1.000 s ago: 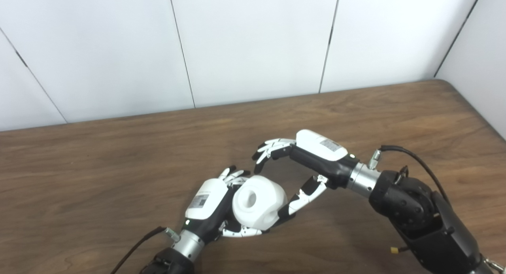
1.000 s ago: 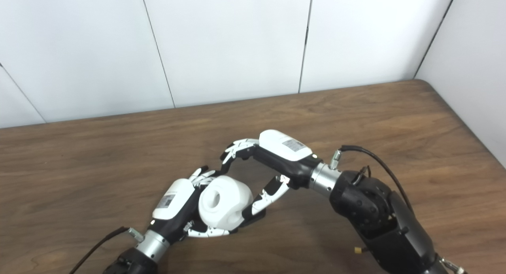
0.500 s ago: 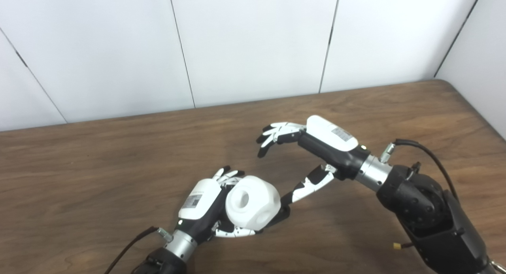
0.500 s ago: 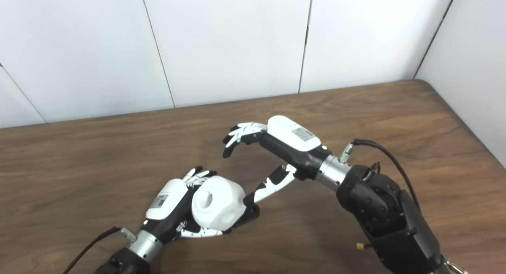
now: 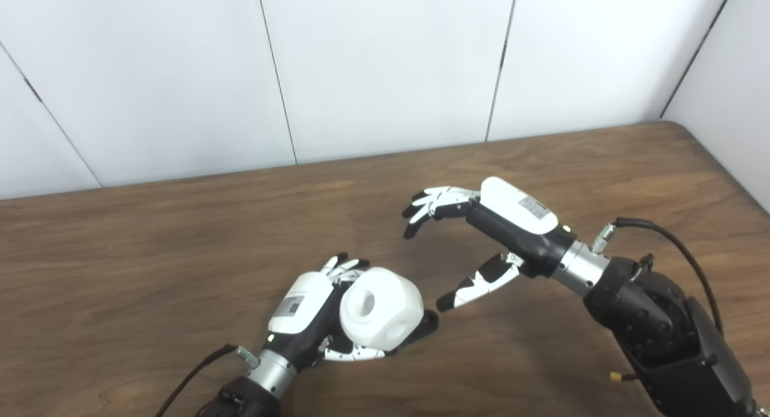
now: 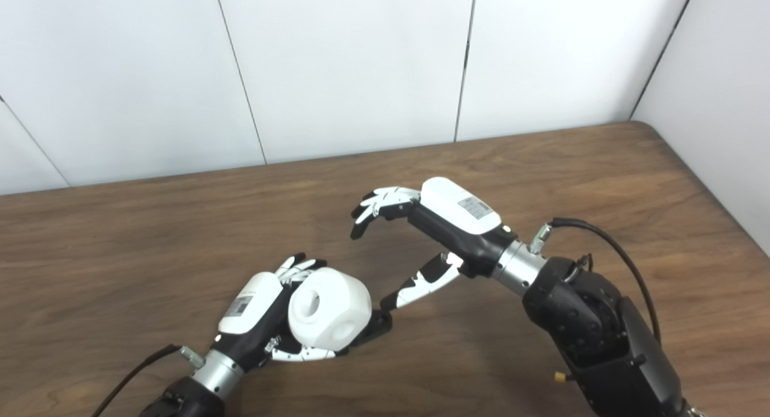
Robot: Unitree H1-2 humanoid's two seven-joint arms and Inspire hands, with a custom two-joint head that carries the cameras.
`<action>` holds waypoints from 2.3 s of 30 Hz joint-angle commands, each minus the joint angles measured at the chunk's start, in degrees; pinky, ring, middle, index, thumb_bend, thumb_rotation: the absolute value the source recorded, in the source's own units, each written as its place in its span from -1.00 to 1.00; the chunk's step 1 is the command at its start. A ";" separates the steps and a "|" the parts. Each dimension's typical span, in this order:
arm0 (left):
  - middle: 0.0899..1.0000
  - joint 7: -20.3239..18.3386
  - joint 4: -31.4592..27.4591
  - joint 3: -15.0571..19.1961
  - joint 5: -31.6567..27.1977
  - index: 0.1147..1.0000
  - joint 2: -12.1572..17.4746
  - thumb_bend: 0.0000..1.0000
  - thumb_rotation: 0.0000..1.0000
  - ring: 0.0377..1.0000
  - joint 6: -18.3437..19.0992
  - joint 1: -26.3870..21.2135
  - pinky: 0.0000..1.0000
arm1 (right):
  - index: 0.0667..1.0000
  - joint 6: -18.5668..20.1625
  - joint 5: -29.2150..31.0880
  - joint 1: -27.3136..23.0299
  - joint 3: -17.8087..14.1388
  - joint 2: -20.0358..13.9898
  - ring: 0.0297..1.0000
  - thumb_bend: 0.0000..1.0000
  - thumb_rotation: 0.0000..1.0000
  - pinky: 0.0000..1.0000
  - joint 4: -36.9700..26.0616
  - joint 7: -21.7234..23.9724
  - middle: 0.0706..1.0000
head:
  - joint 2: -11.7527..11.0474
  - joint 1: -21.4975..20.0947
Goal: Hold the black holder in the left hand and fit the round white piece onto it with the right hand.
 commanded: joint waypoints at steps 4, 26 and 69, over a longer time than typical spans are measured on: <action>0.47 -0.03 -0.32 0.10 0.69 -0.17 1.04 0.05 -0.86 0.79 -0.67 -0.56 1.00 | 0.27 -5.44 -1.78 -2.41 0.15 -0.15 0.61 -0.13 -0.24 0.27 -0.44 -2.81 0.51 | -0.17 0.04; 0.46 0.86 0.38 -0.84 2.29 -0.17 -0.59 0.05 -0.87 0.78 0.24 -0.64 1.00 | 0.31 -12.99 -4.26 -5.03 1.99 2.79 0.37 -0.42 -0.08 0.03 2.03 -5.33 0.36 | 0.19 3.07; 0.47 -0.24 -0.74 0.10 1.79 -0.17 -0.50 0.05 -0.86 0.80 1.38 -0.52 1.00 | 0.19 -20.19 -1.56 0.51 1.44 2.48 0.33 -0.26 -0.51 0.00 6.49 -7.81 0.26 | 1.46 3.41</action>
